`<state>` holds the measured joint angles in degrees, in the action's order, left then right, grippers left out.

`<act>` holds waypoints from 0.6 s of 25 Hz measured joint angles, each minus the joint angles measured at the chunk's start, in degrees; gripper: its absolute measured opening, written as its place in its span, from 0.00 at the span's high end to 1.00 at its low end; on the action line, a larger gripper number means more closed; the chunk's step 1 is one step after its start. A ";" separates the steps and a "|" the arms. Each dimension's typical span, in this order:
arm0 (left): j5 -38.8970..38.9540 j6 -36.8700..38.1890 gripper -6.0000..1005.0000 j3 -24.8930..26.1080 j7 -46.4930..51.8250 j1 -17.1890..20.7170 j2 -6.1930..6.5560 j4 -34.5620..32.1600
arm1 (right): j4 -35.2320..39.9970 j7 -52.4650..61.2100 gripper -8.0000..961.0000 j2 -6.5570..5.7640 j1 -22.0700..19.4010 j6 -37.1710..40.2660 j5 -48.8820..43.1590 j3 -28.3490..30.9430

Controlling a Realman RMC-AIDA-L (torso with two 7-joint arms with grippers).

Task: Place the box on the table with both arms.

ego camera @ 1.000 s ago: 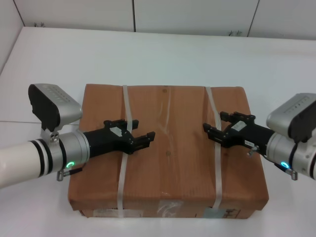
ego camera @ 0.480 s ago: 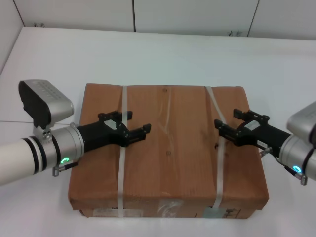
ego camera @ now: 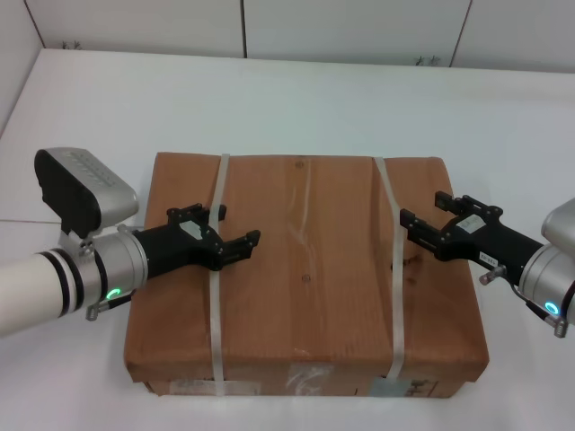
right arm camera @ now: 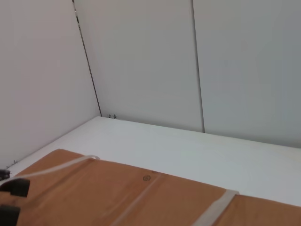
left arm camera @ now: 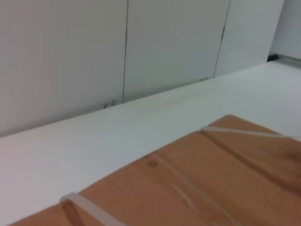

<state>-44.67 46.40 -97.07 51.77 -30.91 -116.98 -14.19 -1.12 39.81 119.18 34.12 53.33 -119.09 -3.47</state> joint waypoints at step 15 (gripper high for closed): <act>0.36 -2.33 0.29 1.38 -2.18 0.01 0.23 -1.93 | -0.02 -0.22 0.20 0.00 -0.22 0.11 0.00 0.05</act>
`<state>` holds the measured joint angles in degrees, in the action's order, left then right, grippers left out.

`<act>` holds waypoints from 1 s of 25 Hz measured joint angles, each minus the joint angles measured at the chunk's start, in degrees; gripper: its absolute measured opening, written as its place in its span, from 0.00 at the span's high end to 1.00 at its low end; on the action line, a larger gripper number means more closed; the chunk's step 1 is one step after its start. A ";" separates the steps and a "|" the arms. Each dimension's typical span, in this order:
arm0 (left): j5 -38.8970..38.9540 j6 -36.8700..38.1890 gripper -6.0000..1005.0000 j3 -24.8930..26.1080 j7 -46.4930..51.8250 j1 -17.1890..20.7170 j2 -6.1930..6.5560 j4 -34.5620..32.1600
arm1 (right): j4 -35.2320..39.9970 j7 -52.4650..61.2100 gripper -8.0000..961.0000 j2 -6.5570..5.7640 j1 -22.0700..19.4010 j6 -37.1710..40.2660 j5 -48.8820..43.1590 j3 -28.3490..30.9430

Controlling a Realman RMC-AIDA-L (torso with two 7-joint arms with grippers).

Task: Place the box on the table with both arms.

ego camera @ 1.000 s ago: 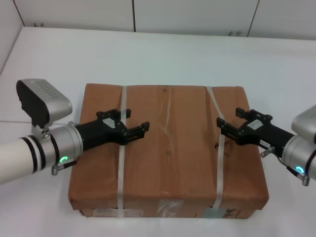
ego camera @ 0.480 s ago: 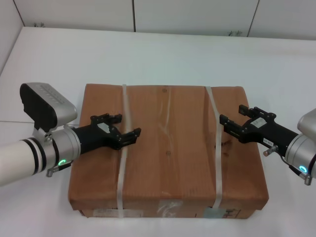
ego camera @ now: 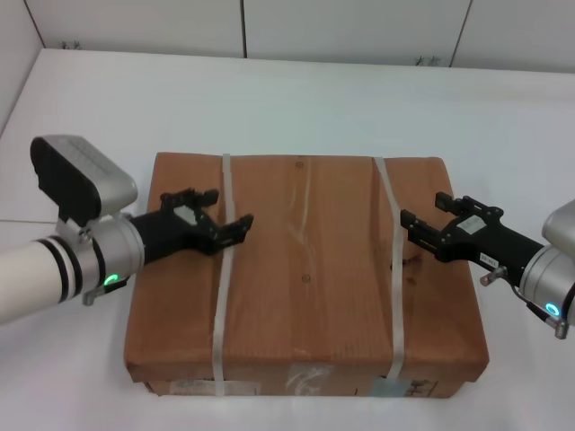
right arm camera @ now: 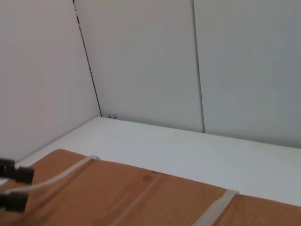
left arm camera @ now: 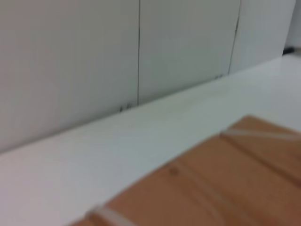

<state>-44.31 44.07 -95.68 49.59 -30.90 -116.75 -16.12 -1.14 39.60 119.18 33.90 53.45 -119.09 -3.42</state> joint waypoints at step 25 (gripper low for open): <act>-13.94 43.22 0.29 2.19 11.45 0.53 10.87 -5.65 | 26.52 13.05 0.12 -0.73 -2.37 46.40 -8.38 -16.91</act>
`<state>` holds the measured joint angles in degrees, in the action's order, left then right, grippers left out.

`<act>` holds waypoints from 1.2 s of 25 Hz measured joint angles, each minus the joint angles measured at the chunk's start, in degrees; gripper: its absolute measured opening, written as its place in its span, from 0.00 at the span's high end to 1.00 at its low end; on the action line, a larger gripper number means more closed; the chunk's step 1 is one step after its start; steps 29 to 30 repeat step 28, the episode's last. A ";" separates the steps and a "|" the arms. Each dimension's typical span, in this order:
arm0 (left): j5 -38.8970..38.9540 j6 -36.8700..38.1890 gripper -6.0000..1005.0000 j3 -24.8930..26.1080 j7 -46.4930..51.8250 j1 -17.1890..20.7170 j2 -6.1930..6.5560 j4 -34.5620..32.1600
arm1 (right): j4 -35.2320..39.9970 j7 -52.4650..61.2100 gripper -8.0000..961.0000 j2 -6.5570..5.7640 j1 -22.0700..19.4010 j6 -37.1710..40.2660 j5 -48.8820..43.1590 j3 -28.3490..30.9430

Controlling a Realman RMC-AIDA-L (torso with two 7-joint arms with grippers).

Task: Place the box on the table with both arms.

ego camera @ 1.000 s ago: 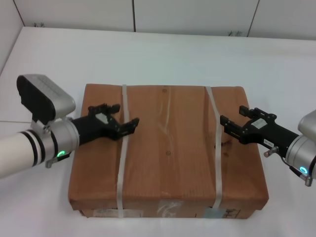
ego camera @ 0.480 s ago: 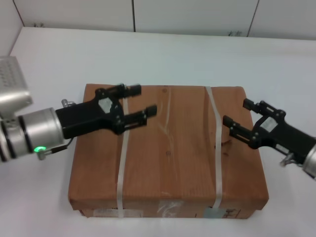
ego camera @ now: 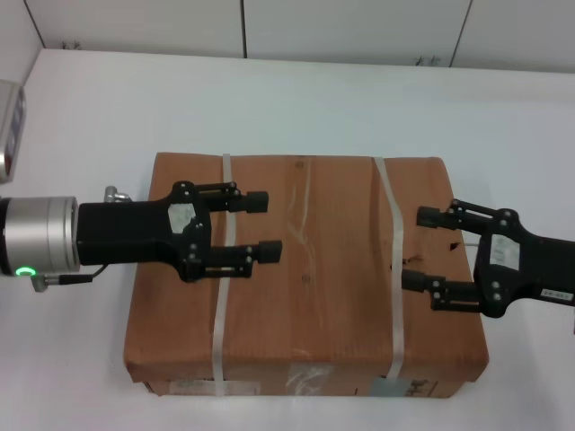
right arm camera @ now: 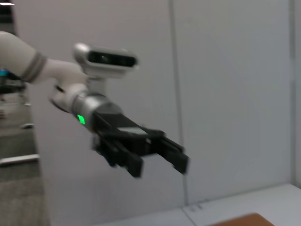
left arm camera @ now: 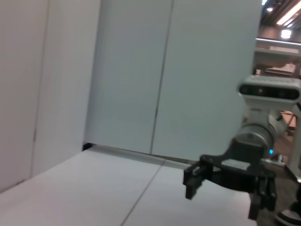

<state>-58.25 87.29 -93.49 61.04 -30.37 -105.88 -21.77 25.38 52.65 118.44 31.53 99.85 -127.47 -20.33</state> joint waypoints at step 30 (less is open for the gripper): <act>-0.45 -6.25 0.29 4.82 -2.41 1.13 -3.91 0.46 | -2.78 -3.92 0.11 0.47 -0.30 -5.37 4.83 0.48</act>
